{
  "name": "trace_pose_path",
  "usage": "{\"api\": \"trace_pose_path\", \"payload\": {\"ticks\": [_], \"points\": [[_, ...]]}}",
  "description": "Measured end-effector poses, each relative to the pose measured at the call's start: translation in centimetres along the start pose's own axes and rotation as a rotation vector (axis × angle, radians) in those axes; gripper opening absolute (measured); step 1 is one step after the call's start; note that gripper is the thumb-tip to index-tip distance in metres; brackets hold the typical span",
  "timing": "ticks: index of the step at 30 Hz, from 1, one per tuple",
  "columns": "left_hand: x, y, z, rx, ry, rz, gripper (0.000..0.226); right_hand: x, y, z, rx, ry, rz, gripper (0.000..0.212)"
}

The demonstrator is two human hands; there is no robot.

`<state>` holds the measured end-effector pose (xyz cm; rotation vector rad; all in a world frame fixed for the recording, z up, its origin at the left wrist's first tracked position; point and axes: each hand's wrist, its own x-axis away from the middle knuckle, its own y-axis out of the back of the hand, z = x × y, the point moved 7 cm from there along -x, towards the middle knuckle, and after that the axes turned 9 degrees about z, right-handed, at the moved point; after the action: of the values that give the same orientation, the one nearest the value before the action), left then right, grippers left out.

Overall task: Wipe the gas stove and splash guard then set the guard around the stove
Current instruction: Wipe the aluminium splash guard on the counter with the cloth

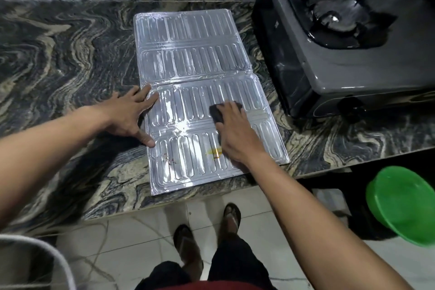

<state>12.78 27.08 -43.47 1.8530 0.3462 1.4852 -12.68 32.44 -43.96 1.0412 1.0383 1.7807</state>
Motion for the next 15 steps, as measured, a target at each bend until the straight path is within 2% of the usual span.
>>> {"api": "trace_pose_path", "payload": {"ticks": [4, 7, 12, 15], "points": [[0.2, 0.1, -0.1, -0.005, 0.011, 0.001, 0.149, 1.5, 1.6, -5.3, -0.087, -0.189, -0.045, 0.053], [0.1, 0.1, 0.0, -0.006, -0.002, -0.012, 0.151, 3.0, 1.4, -6.6, -0.103, -0.230, -0.070, 0.054], [-0.2, 0.0, 0.1, -0.010, -0.002, -0.014, 0.156, 6.4, 0.3, -4.4, -0.258, -0.374, -0.122, 0.053], [-0.4, 0.0, 0.2, -0.018, 0.012, -0.031, 0.155, 6.6, -1.0, -1.1, -0.147, -0.316, -0.106, 0.054]]}}
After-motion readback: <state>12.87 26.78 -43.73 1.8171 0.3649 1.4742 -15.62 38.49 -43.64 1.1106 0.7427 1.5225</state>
